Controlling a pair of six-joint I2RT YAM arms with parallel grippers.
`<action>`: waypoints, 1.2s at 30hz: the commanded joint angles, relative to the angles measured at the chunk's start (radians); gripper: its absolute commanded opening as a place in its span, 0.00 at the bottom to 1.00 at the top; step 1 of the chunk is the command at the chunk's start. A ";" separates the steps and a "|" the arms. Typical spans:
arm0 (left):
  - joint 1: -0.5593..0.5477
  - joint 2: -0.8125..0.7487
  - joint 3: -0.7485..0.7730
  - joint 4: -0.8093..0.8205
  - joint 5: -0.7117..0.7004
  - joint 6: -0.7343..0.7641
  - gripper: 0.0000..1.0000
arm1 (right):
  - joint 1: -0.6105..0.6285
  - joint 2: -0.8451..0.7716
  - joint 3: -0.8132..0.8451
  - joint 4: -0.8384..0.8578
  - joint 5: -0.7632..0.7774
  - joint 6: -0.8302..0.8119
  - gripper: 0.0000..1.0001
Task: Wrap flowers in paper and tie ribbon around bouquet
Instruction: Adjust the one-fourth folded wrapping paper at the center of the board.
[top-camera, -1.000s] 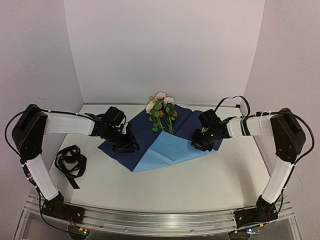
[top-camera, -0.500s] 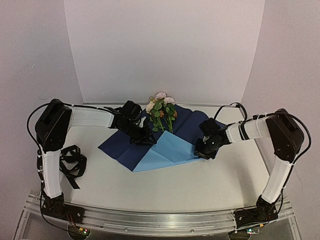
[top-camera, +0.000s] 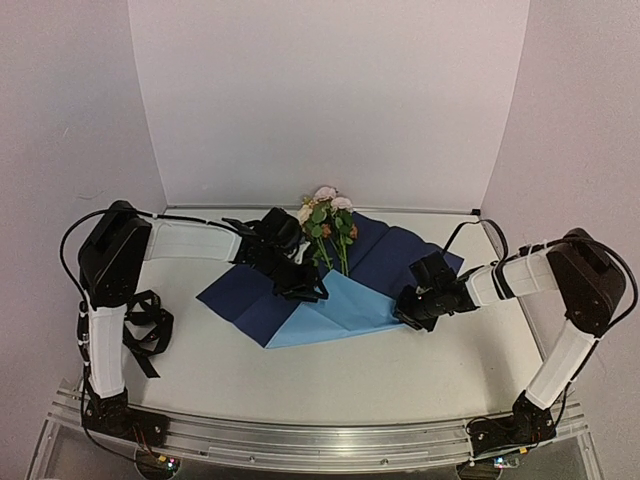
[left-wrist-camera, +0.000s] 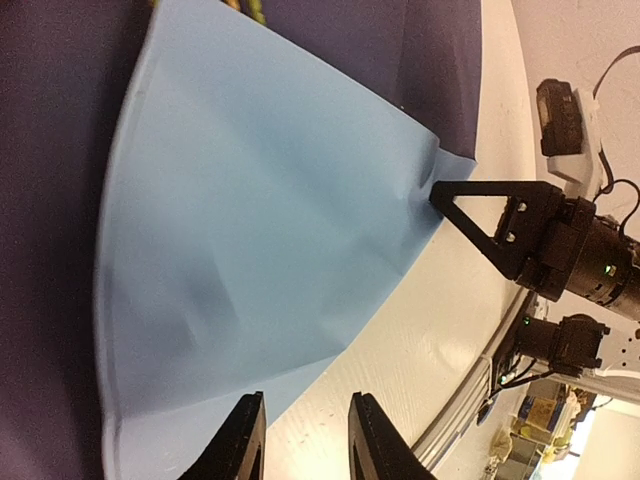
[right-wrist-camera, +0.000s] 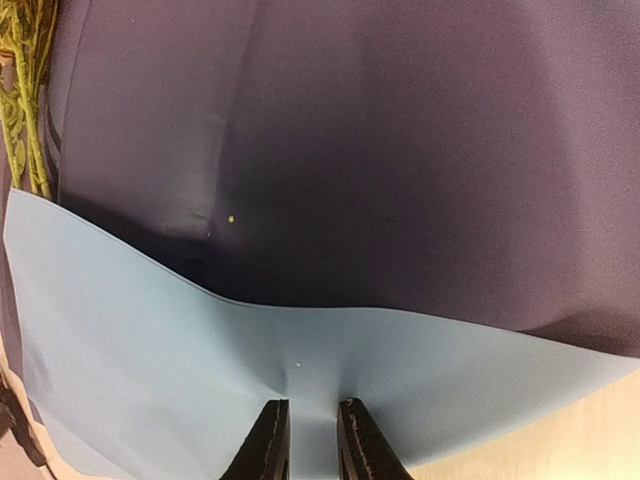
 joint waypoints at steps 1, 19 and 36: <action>-0.060 0.072 0.054 0.030 0.043 -0.009 0.30 | 0.024 -0.020 -0.100 -0.115 -0.002 0.082 0.20; -0.063 0.179 0.122 0.089 -0.018 -0.021 0.27 | 0.080 -0.160 -0.164 -0.085 0.029 0.099 0.31; -0.054 0.253 0.183 0.046 0.024 0.014 0.26 | 0.085 0.012 0.330 -0.271 0.075 -0.280 0.49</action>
